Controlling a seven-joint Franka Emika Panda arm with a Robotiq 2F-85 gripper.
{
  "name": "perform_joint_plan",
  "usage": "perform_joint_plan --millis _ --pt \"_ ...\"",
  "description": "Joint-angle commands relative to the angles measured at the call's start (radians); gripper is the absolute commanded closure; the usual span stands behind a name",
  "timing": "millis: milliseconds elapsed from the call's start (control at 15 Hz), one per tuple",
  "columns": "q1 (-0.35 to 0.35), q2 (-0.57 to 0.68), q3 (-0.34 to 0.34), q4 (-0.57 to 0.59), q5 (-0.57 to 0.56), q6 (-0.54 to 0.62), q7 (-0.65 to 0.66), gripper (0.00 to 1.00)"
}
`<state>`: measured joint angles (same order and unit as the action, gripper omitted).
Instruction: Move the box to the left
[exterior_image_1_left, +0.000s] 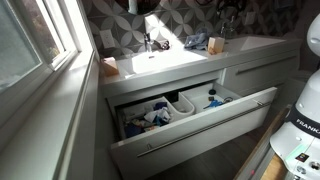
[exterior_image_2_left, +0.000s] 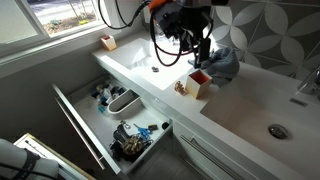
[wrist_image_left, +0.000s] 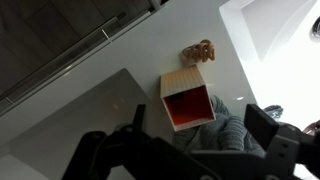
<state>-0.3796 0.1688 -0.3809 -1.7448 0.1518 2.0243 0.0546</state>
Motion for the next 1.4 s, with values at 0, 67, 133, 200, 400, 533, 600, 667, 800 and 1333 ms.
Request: perform_joint_plan --millis 0,67,133,200,400,533,600,667,800,1333 --pt "-0.012 0.014 0.010 0.019 0.002 -0.009 0.000 0.00" --pt "-0.012 0.018 0.011 0.027 0.003 -0.015 0.000 0.00" --pt "-0.012 0.033 0.010 0.034 -0.007 -0.019 0.003 0.00" --pt "-0.016 0.052 0.011 0.040 -0.001 -0.031 -0.001 0.00" --pt "-0.027 0.127 0.018 0.042 -0.010 -0.002 -0.064 0.00" --pt "-0.036 0.165 0.033 0.048 0.009 0.015 -0.122 0.00" --pt "-0.036 0.182 0.040 0.050 0.007 0.029 -0.139 0.00" --pt "-0.035 0.189 0.049 0.050 0.004 0.036 -0.155 0.00" --pt "-0.030 0.194 0.066 0.044 -0.005 0.056 -0.192 0.00" --pt "-0.028 0.189 0.097 0.060 -0.071 0.104 -0.337 0.00"
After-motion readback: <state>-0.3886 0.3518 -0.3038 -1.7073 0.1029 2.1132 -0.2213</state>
